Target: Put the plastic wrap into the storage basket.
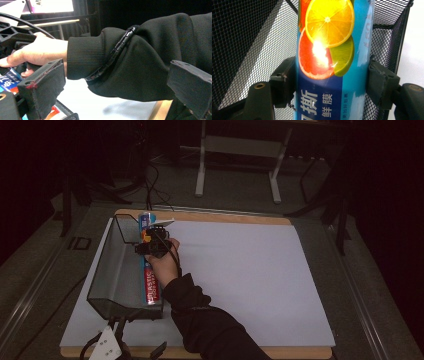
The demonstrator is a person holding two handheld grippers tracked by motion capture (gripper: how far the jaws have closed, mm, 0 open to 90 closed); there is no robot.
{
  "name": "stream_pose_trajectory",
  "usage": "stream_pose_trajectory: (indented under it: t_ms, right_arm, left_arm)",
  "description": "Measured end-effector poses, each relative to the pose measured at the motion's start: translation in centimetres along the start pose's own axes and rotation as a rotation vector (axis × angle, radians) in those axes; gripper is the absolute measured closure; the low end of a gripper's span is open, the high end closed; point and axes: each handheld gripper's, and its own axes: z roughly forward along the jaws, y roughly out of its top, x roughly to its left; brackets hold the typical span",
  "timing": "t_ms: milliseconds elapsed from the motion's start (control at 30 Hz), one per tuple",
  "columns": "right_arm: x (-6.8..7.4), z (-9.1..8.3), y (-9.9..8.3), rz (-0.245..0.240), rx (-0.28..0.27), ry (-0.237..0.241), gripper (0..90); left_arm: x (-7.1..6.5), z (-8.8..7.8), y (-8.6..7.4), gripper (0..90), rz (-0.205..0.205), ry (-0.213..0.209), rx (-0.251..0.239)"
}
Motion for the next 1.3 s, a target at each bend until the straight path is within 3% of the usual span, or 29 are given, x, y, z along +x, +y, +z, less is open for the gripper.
stream_pose_trajectory:
  t_ms: [200, 333, 433, 667, 733, 867, 1033, 1300]
  right_arm:
    - [0.0, 0.0, 0.0, -0.058, -0.011, -0.003, 28.1]
    - [-0.5, -0.4, 0.2, -0.11, -0.015, 0.077, 13.7]
    - [-0.8, -1.5, 0.5, -0.157, -0.065, 0.081, 13.8]
    - [-1.5, -4.3, 0.6, -0.295, -0.111, 0.126, 12.9]
    - [-2.0, -5.3, 0.3, -0.305, -0.115, 0.184, 12.2]
    - [-3.1, -7.1, -0.6, -0.34, -0.115, 0.221, 12.2]
    - [-4.6, -9.1, -1.6, -0.393, -0.131, 0.199, 12.3]
    - [-7.2, -11.3, -3.5, -0.397, -0.146, 0.227, 12.9]
  left_arm:
    - [0.0, 0.0, 0.0, 2.7, 0.001, 0.0, 0.002]
    - [0.1, 0.0, 0.0, 2.7, -0.001, 0.0, 0.004]
    - [0.1, 0.1, 0.0, 2.7, -0.003, -0.001, 0.009]
    - [0.1, 0.2, 0.0, 2.7, -0.009, -0.005, 0.013]
    - [0.0, 0.2, 0.0, 2.7, -0.006, -0.006, 0.015]
    - [0.0, 0.3, 0.0, 2.7, -0.004, -0.005, 0.019]
    - [0.1, 0.5, -0.1, 2.7, -0.01, -0.004, 0.023]
    - [0.1, 0.8, -0.1, 2.7, -0.007, -0.001, 0.037]
